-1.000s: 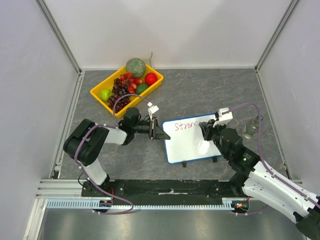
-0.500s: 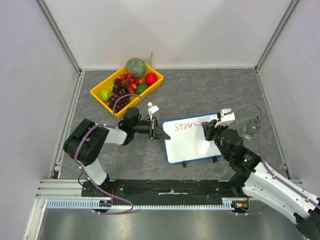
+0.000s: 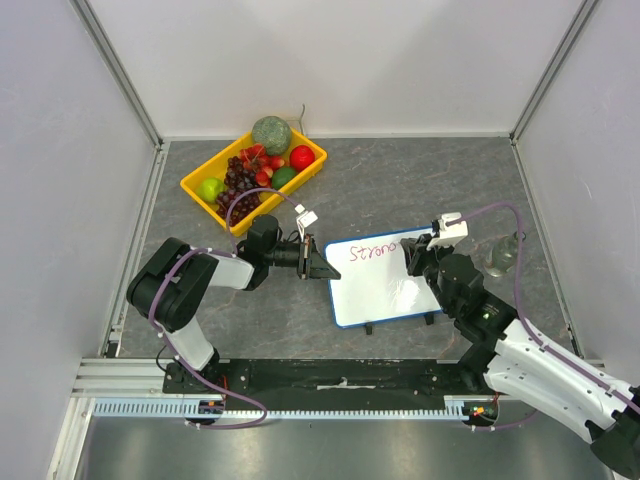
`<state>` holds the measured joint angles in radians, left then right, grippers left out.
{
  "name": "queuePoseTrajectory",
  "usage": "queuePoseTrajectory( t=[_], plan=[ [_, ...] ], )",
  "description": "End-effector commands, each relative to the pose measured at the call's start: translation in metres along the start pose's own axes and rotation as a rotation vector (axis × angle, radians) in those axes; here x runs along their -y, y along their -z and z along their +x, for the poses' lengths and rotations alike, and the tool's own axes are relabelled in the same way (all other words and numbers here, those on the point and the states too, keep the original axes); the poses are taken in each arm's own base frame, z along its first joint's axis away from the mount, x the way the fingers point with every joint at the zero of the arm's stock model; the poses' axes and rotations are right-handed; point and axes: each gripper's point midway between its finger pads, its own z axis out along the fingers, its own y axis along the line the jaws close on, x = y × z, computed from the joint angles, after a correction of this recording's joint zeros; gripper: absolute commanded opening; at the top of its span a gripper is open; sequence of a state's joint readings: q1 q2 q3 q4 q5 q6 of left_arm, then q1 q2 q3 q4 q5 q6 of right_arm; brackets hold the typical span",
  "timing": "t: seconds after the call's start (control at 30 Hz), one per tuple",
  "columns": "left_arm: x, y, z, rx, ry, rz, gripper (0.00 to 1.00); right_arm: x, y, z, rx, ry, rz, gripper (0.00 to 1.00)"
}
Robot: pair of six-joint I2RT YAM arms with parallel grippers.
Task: Write a sentence on the whiteboard
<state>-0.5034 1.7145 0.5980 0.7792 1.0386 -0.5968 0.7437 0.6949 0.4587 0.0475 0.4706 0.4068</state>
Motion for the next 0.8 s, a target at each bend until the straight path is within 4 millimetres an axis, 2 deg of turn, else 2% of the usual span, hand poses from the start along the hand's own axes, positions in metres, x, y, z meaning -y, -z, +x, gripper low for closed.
queuePoseTrajectory(
  t=[0.0,0.27,0.3,0.77],
  plan=[
    [0.000,-0.002,0.004,-0.025,-0.068,0.023,0.02,0.004,0.001,-0.009,0.024,0.001,0.019,0.00],
    [0.000,-0.003,0.005,-0.027,-0.068,0.024,0.02,0.005,0.007,0.007,-0.015,-0.001,-0.002,0.00],
    [-0.001,-0.002,0.004,-0.025,-0.068,0.023,0.02,0.007,0.009,0.014,-0.040,0.008,0.003,0.00],
    [0.000,-0.003,0.005,-0.026,-0.069,0.024,0.02,0.008,0.014,0.034,-0.095,0.019,-0.024,0.00]
  ],
)
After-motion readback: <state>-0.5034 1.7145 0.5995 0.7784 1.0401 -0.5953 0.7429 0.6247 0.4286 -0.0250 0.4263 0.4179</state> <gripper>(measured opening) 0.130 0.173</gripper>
